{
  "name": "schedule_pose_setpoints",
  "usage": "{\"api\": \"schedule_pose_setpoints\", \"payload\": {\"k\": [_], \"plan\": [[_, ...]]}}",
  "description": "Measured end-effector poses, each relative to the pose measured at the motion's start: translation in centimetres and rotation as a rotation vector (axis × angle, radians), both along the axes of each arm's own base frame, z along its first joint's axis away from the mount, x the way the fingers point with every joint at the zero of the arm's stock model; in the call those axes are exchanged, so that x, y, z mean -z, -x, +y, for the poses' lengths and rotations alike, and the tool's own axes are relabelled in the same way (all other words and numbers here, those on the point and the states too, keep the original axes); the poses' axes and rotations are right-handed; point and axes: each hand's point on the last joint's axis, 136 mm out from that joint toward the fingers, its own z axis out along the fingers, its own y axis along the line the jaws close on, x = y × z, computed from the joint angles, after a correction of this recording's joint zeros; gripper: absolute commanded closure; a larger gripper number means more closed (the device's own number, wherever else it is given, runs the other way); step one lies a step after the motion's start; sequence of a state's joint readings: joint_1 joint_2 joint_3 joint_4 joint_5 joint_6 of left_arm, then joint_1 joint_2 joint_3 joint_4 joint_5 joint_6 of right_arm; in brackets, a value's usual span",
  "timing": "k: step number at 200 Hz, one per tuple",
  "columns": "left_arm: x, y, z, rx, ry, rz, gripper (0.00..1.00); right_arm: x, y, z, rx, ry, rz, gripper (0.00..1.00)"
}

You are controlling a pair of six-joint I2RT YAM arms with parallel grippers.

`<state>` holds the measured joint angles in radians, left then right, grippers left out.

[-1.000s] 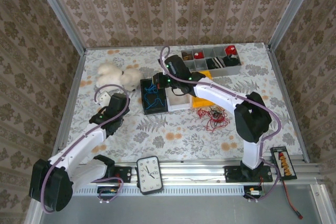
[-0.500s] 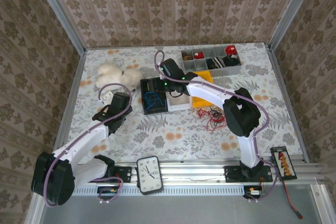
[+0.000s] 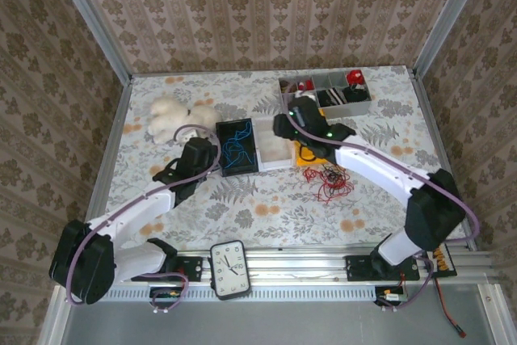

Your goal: Untangle the cables

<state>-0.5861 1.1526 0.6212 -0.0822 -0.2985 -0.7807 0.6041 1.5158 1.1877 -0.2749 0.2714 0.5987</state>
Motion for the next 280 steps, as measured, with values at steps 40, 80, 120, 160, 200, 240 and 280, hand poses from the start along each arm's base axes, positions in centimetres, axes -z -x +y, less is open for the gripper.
{"api": "schedule_pose_setpoints", "payload": {"k": [40,80,120,160,200,240,280], "plan": [[-1.0,-0.2,-4.8,0.192,0.011,-0.06,0.5,3.5,2.4,-7.8,0.201,0.035,0.102,0.41],[-3.0,0.4,-11.3,0.427,-0.024,-0.124,0.49,7.2,6.5,-12.1,0.329,0.011,0.21,0.44],[-2.6,1.6,-16.3,0.64,-0.054,-0.135,0.46,10.4,8.6,-12.7,0.336,0.011,0.333,0.51],[-1.2,2.7,-19.6,0.785,-0.13,-0.121,0.45,12.8,8.9,-12.4,0.316,0.014,0.424,0.69],[-0.9,3.0,-20.0,0.819,-0.158,-0.118,0.45,14.6,9.4,-12.1,0.295,0.019,0.491,0.93],[-0.5,3.2,-19.8,0.839,-0.191,-0.111,0.45,14.6,8.9,-10.1,0.232,-0.068,0.491,1.0],[0.2,3.6,-19.3,0.878,-0.246,-0.102,0.44,14.0,9.0,-4.7,0.035,-0.255,0.481,1.0]]}}
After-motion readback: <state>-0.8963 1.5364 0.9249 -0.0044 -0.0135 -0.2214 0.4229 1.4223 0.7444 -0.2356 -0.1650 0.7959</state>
